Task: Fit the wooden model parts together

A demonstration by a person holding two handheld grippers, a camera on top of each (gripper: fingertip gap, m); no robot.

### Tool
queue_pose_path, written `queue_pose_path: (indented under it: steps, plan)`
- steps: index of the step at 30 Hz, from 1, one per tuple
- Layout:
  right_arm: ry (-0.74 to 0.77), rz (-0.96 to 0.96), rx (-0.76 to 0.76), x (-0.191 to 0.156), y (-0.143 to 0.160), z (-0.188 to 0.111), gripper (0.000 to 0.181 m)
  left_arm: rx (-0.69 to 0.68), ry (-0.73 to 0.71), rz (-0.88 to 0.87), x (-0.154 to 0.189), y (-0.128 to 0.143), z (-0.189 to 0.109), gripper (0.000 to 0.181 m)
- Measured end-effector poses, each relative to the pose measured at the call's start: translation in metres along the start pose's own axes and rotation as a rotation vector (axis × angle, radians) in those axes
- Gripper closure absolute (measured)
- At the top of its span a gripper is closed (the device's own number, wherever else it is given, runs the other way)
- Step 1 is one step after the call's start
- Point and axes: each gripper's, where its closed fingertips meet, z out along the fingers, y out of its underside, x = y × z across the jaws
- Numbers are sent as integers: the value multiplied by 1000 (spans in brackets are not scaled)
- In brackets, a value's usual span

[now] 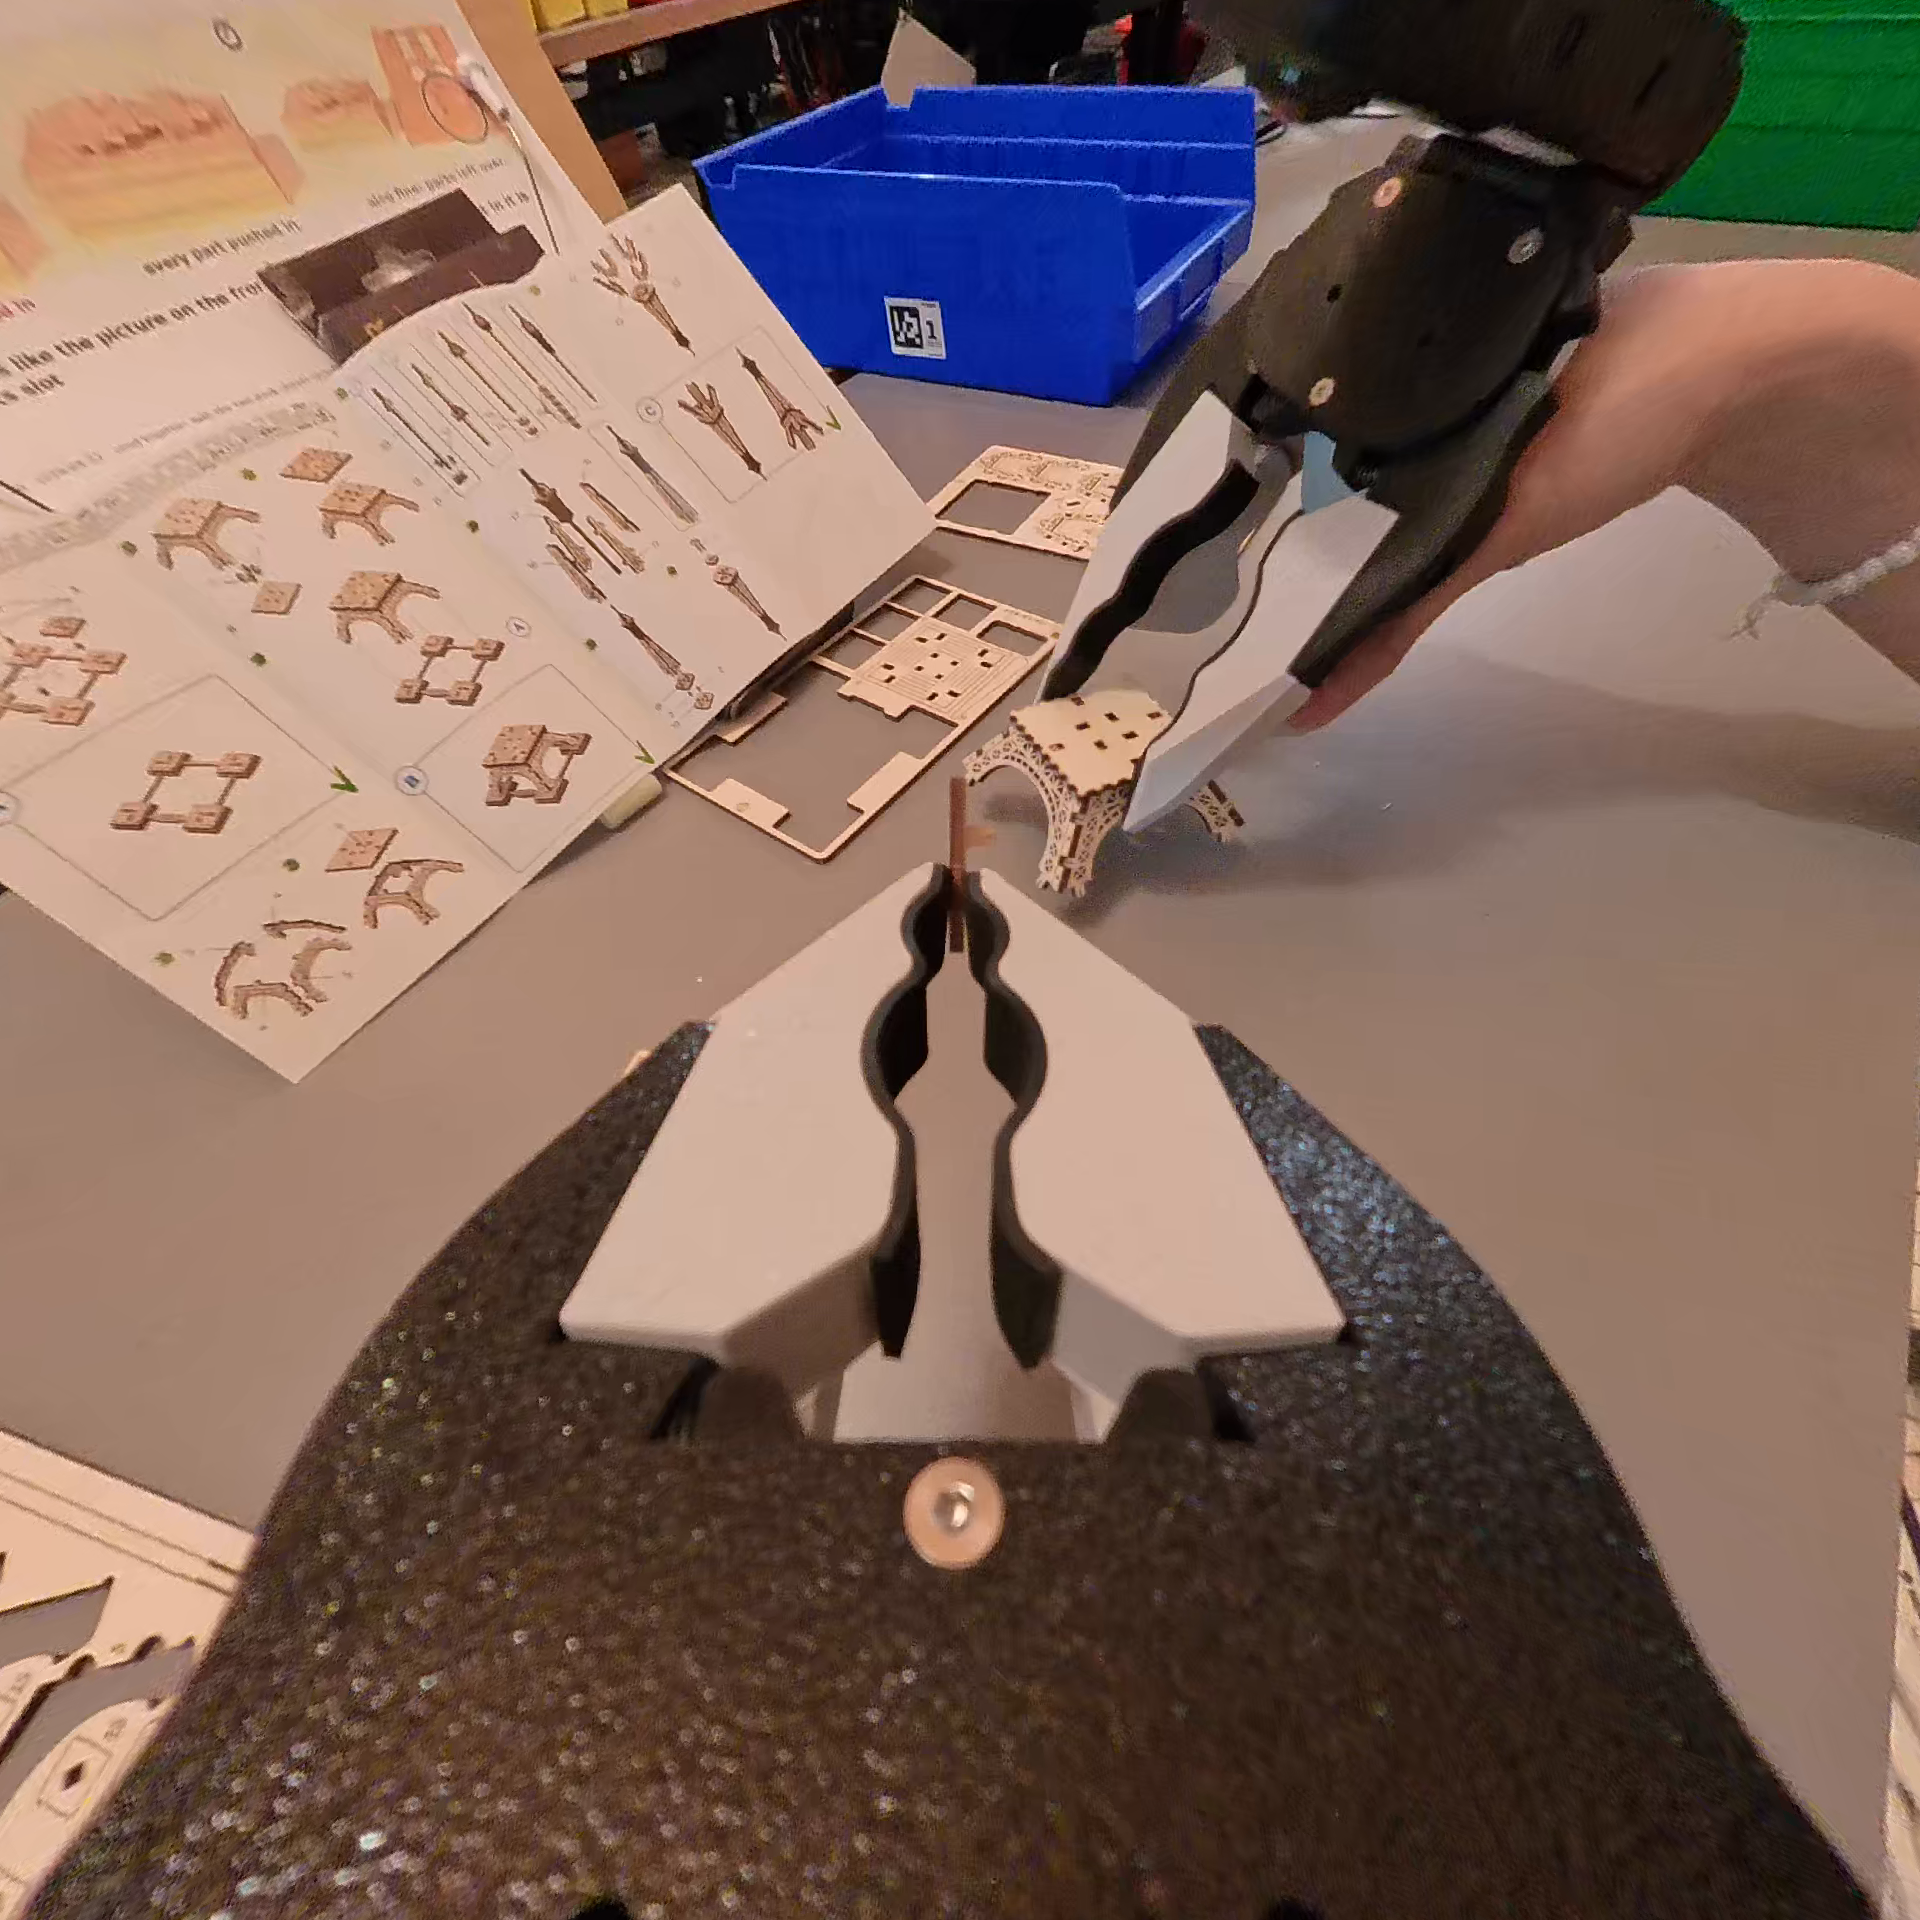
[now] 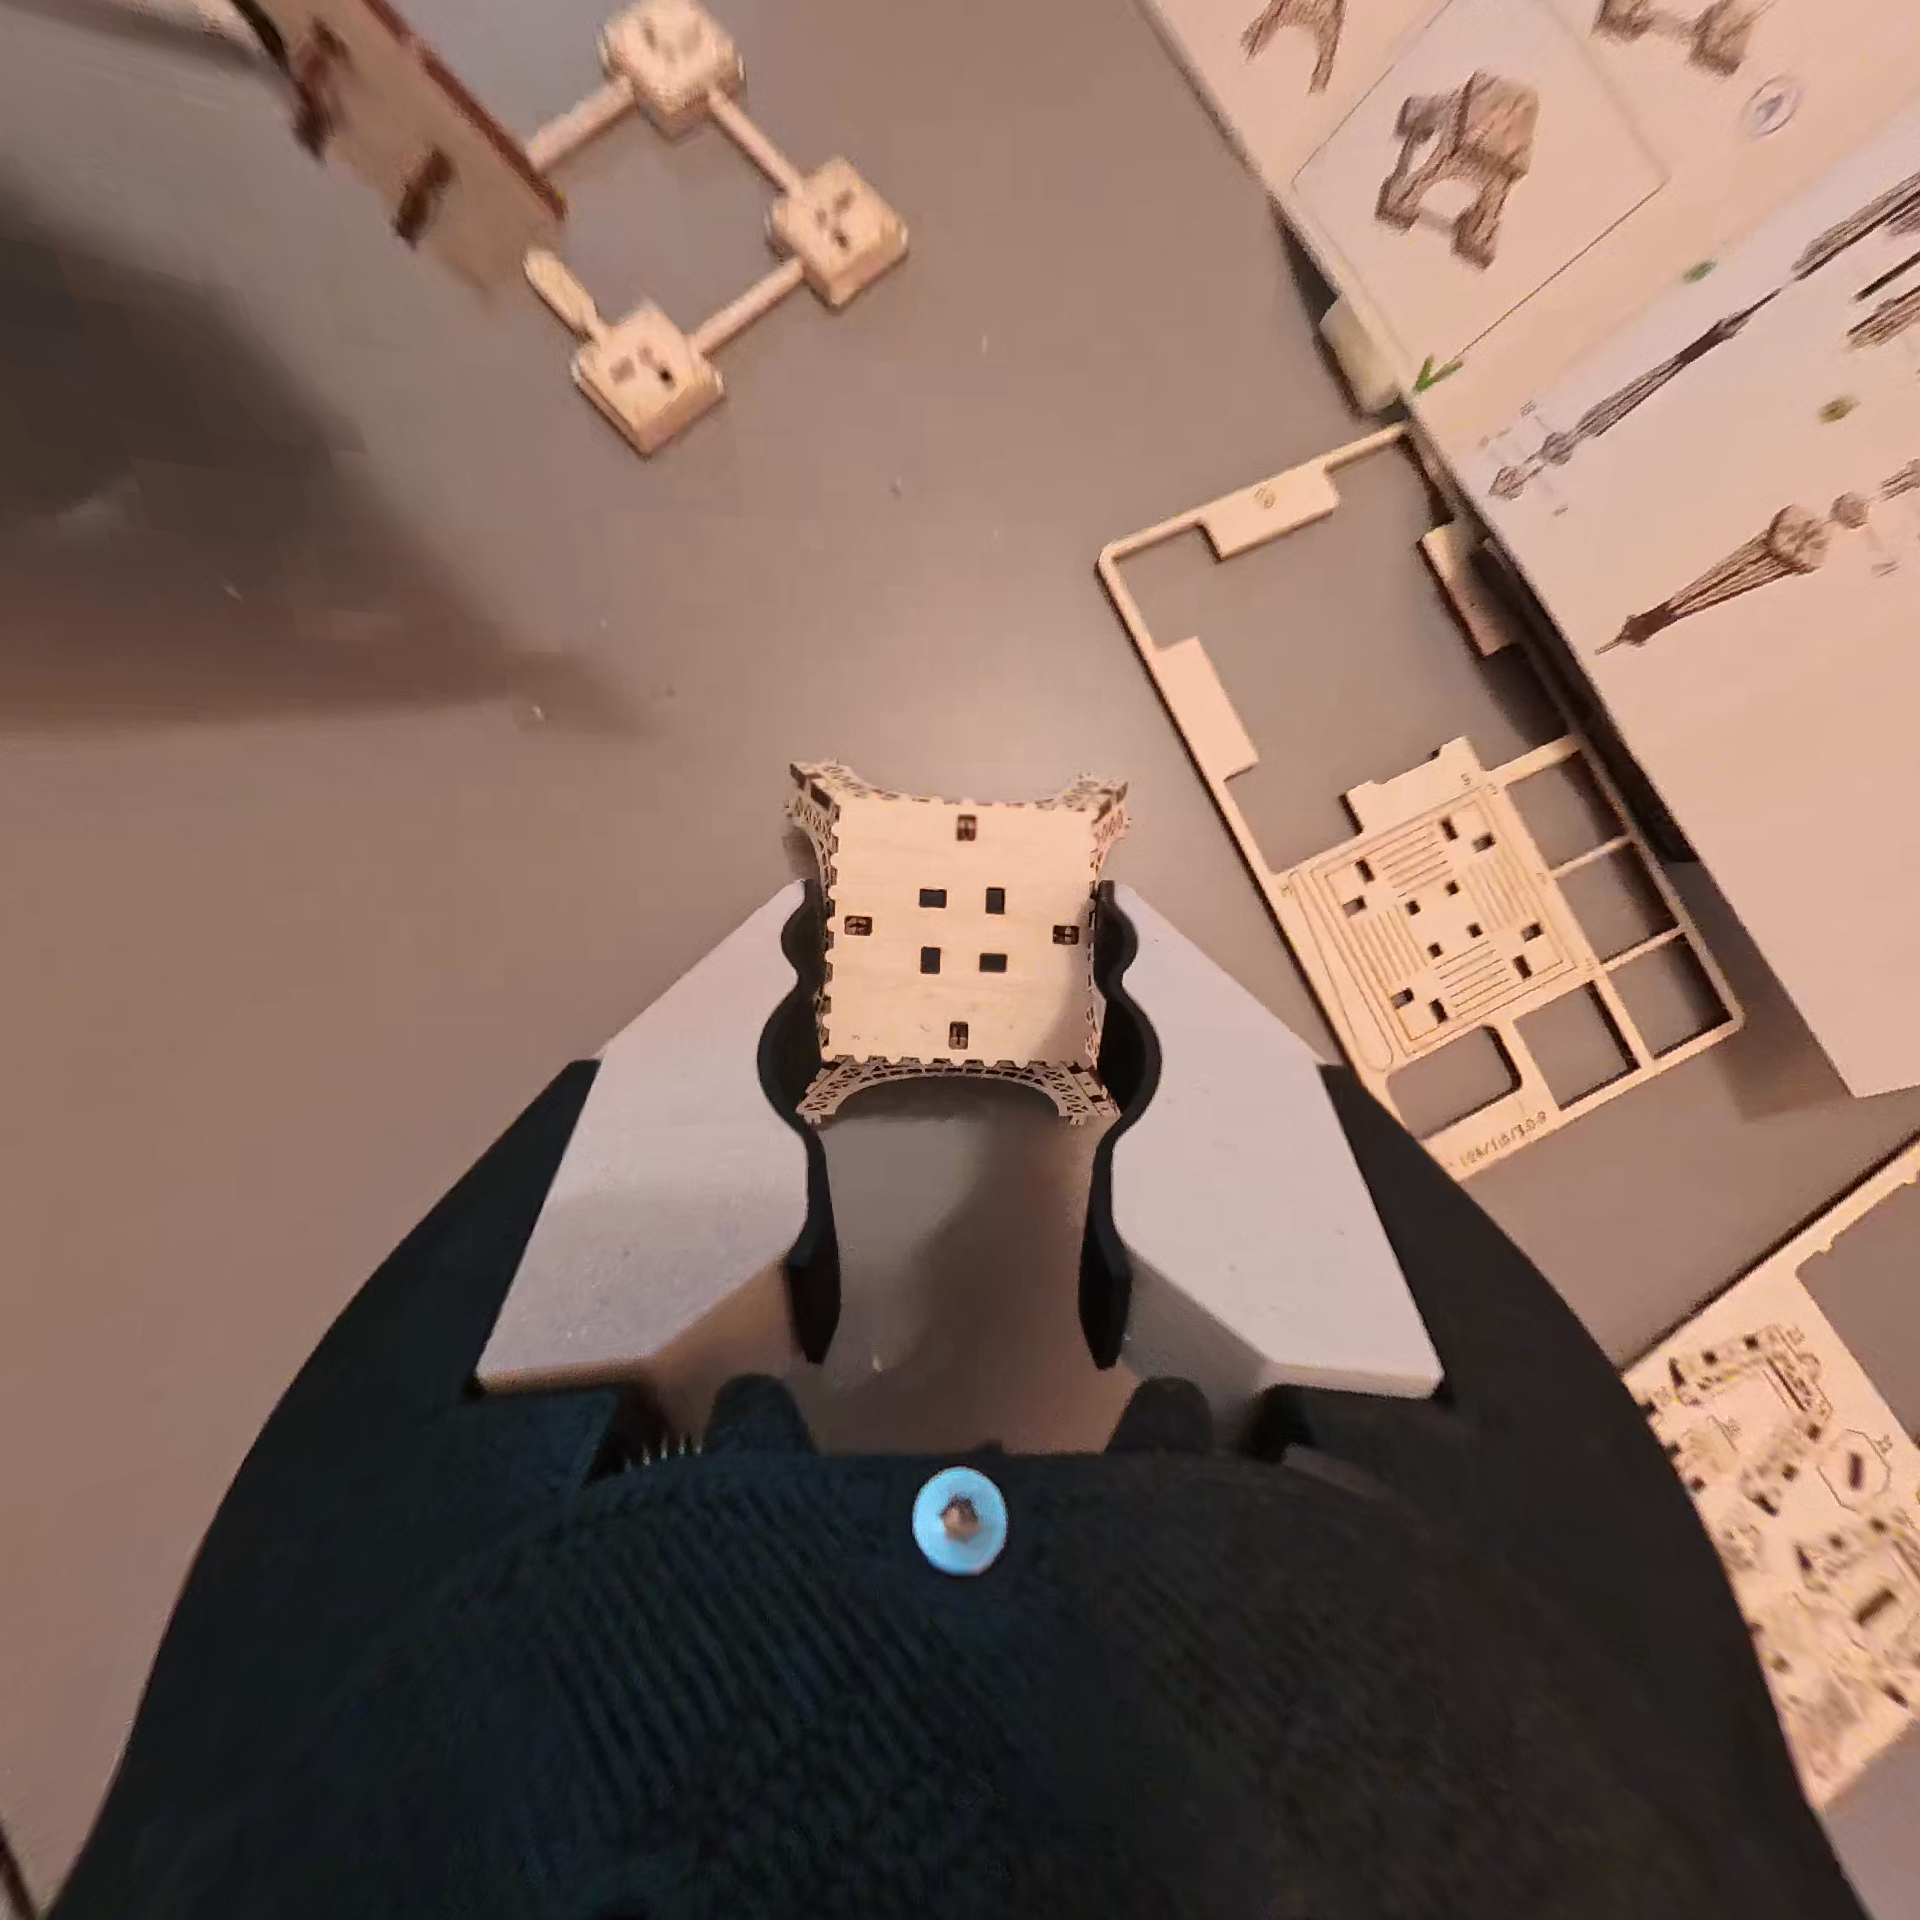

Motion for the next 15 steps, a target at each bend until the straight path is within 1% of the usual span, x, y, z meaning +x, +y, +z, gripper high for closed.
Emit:
queue_pose_path:
  steps: [3, 5, 7, 9, 11, 13, 15]
  plan:
    - [-28, 94, 198, -6, -28, -10, 132, 27, -36, 33, -4, -7, -3, 181]
    - [-72, 187, 380, -12, -50, -22, 132, 74, -69, 72, -6, -17, -9, 181]
    - [-129, 279, 592, -17, -71, -41, 131, 130, -99, 104, -7, -29, -15, 181]
    - [-238, 407, 839, -23, -90, -66, 131, 178, -118, 109, -6, -40, -21, 181]
    - [-398, 573, 1098, -26, -103, -94, 132, 236, -135, 96, -4, -52, -26, 181]
    - [-544, 767, 1323, -21, -104, -114, 132, 291, -147, 93, 1, -65, -29, 181]
    - [-646, 892, 1453, -19, -98, -119, 132, 310, -171, 111, 7, -75, -31, 181]
